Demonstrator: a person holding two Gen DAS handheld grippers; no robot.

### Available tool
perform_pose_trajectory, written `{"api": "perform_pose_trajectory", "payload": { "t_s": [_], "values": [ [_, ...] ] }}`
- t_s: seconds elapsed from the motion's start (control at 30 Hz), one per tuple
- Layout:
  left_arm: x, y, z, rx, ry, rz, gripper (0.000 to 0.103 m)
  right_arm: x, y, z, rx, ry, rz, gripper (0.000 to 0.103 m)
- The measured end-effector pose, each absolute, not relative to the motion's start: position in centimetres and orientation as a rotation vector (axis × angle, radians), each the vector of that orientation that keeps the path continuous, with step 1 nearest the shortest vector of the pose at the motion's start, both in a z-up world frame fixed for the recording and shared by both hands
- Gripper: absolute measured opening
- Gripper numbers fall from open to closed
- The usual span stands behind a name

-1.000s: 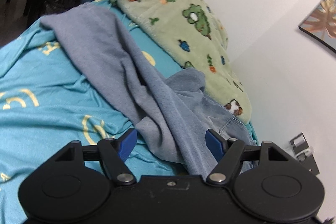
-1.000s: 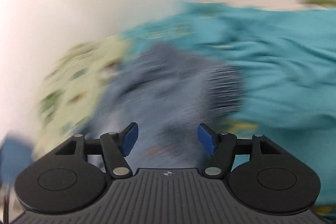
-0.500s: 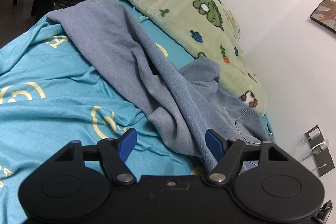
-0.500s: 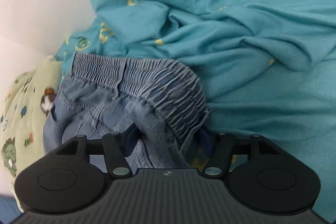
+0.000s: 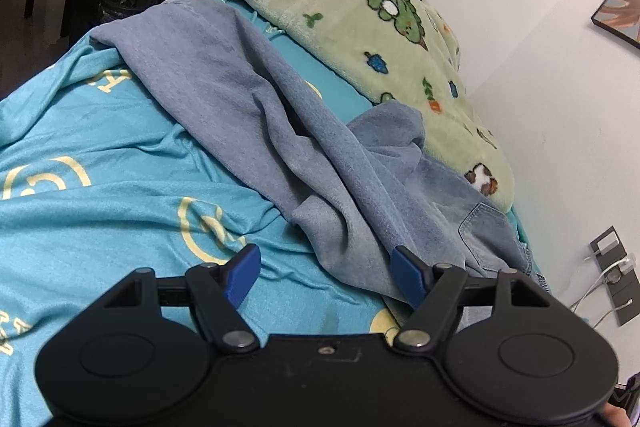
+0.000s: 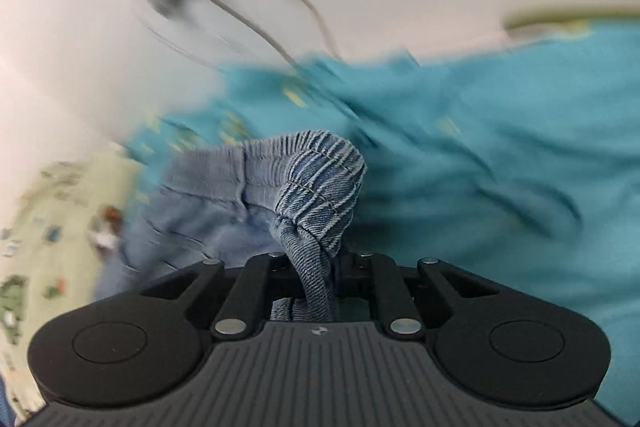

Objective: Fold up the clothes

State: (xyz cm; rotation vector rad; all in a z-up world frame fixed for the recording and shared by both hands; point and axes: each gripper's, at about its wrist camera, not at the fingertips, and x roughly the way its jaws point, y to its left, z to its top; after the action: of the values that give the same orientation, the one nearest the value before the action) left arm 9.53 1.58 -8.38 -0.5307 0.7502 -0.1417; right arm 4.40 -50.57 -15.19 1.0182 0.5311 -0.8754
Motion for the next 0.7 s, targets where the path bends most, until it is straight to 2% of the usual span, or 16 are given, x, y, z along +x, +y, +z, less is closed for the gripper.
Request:
{"api": "perform_pose_trajectory", "payload": {
  "t_s": [0.13,0.2,0.27,0.47,0.57,0.7],
  "values": [
    [9.4,1.5,-8.1,-0.521,0.740,-0.150,0.069,3.9,-49.7,-14.6,0.972,0.529,-0.875,0.024],
    [9.3,1.4,-7.9,-0.516,0.734,-0.151,0.069,3.3,-49.2,-14.1,0.934,0.512,-0.880,0.039],
    [9.3,1.4,-7.6,-0.507,0.724,-0.150,0.069,2.8,-48.4,-13.3,0.868,0.472,-0.915,0.064],
    [9.2,1.3,-5.3,-0.385,0.665,-0.119,0.070,3.7,-46.0,-10.0,0.681,0.317,-0.823,0.067],
    [9.5,1.1,-4.1,-0.280,0.663,-0.072,0.070,5.5,-42.5,-9.1,0.569,0.328,-0.583,0.076],
    [10.1,1.1,-3.2,-0.231,0.697,-0.070,0.070,8.9,-37.6,-10.1,0.504,0.408,-0.194,0.077]
  ]
}}
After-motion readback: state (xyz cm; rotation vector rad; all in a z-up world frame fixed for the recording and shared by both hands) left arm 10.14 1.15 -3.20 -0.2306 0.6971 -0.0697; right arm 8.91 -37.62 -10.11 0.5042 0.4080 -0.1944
